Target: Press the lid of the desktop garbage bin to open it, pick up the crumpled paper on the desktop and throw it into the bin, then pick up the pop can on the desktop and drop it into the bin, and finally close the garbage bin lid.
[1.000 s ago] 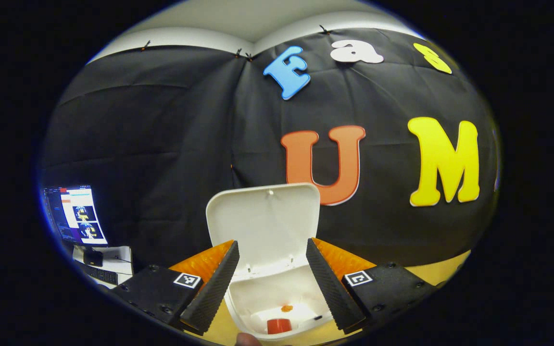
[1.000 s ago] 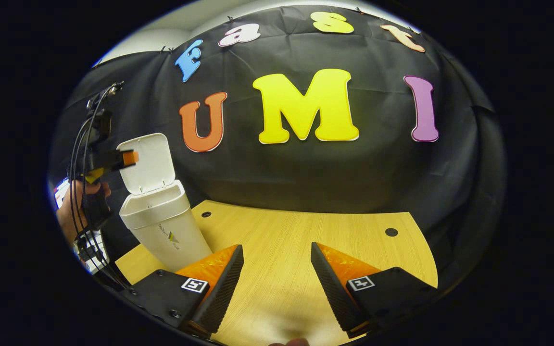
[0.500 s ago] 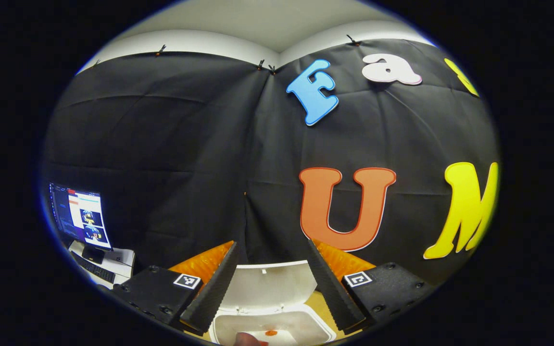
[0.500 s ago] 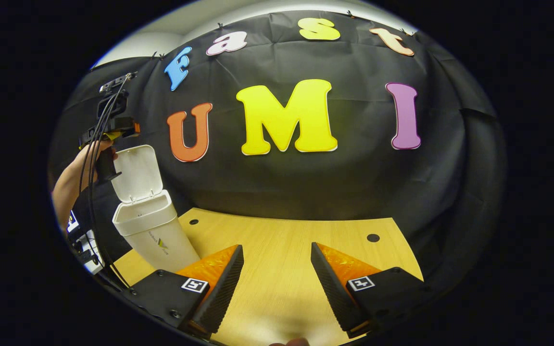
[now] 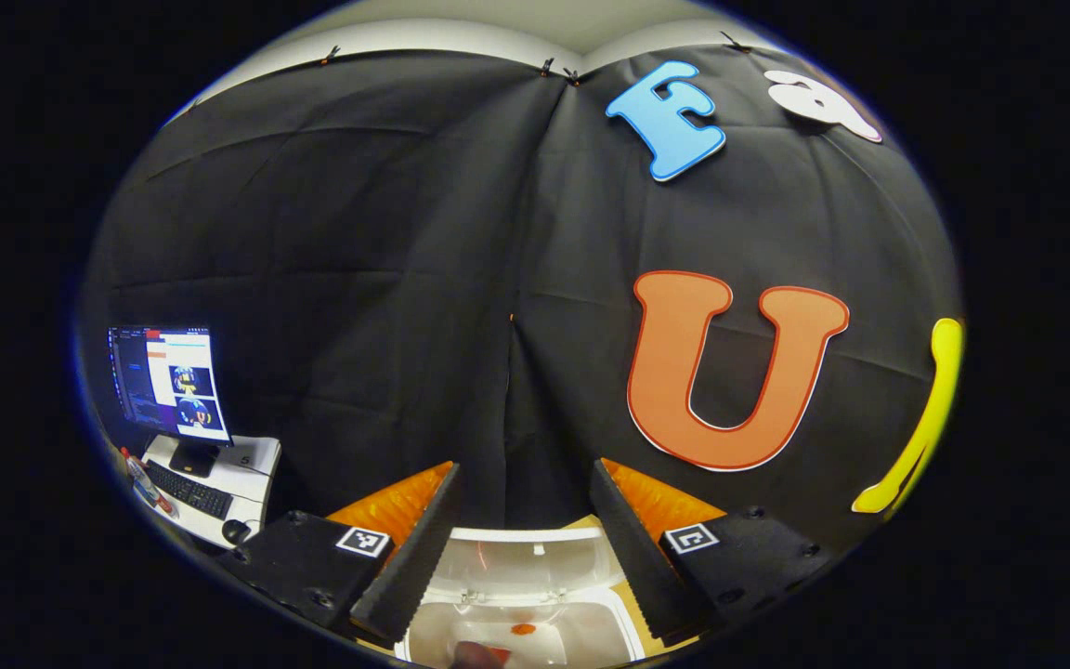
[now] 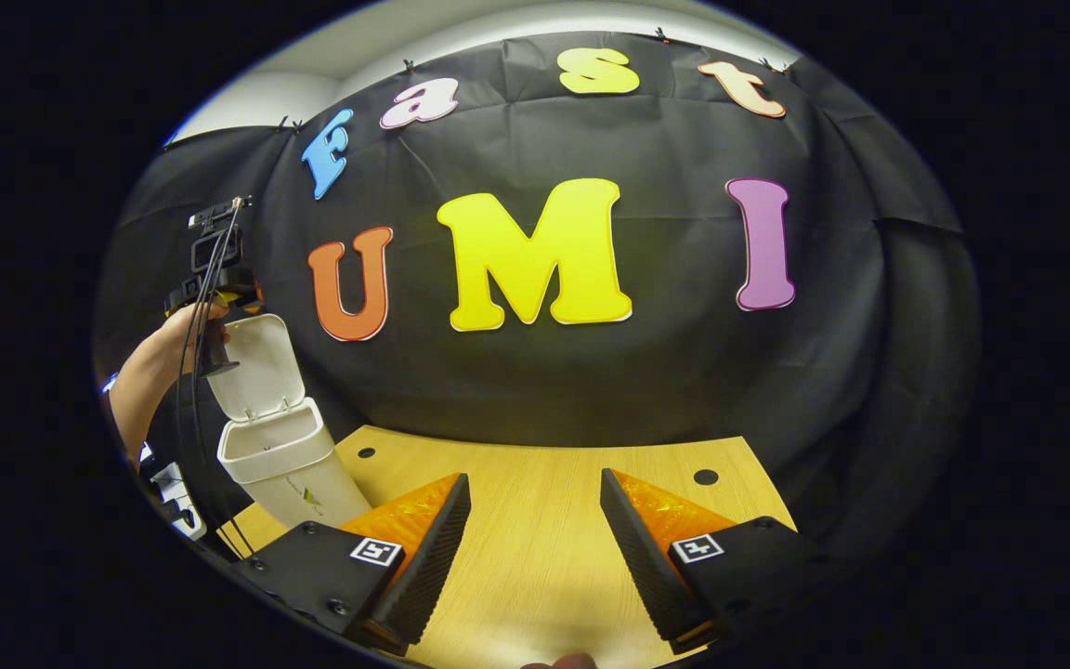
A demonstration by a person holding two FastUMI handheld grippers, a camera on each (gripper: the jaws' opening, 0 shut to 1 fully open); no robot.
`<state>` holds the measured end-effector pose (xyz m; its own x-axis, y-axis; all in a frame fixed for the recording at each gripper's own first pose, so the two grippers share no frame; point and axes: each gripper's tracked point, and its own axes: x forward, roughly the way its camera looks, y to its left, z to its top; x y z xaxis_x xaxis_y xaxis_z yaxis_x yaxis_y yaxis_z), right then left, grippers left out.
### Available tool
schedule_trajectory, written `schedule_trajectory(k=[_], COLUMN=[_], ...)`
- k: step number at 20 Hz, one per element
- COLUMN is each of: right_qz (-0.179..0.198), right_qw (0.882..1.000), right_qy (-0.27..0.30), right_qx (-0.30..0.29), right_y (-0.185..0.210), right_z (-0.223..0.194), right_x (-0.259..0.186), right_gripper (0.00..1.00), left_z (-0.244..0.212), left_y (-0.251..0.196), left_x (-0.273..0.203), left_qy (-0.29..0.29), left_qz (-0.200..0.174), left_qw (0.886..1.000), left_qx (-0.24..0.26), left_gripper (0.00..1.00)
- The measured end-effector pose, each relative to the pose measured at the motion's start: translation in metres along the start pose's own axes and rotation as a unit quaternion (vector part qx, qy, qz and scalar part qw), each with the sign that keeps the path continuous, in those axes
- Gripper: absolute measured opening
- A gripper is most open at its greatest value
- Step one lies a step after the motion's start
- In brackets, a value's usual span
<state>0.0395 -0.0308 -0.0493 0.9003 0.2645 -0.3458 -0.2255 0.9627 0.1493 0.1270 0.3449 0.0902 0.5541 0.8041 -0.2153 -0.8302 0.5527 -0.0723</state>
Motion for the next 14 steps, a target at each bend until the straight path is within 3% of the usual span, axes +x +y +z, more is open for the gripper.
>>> schedule_trajectory(k=[3,8,10,14], right_qz=[0.009,0.034,0.045,0.064], right_qw=[1.000,0.999,0.999,0.998], right_qy=[0.000,-0.003,-0.002,0.006], right_qx=[0.000,-0.002,-0.004,-0.015], right_y=[0.005,0.018,0.026,0.044], right_z=[-0.003,-0.004,-0.005,-0.011], right_x=[0.001,0.005,0.008,0.011], right_gripper=[0.89,0.89,0.89,0.89], left_z=[-0.012,-0.044,-0.064,-0.100], left_y=[0.001,-0.006,-0.008,-0.007], left_x=[-0.016,-0.064,-0.087,-0.115], left_qy=[0.018,0.033,0.042,0.047], left_qz=[0.009,-0.026,-0.043,-0.048], left_qw=[1.000,0.999,0.998,0.998], left_qx=[0.007,-0.013,-0.021,-0.007], left_gripper=[0.94,0.95,0.91,0.91])
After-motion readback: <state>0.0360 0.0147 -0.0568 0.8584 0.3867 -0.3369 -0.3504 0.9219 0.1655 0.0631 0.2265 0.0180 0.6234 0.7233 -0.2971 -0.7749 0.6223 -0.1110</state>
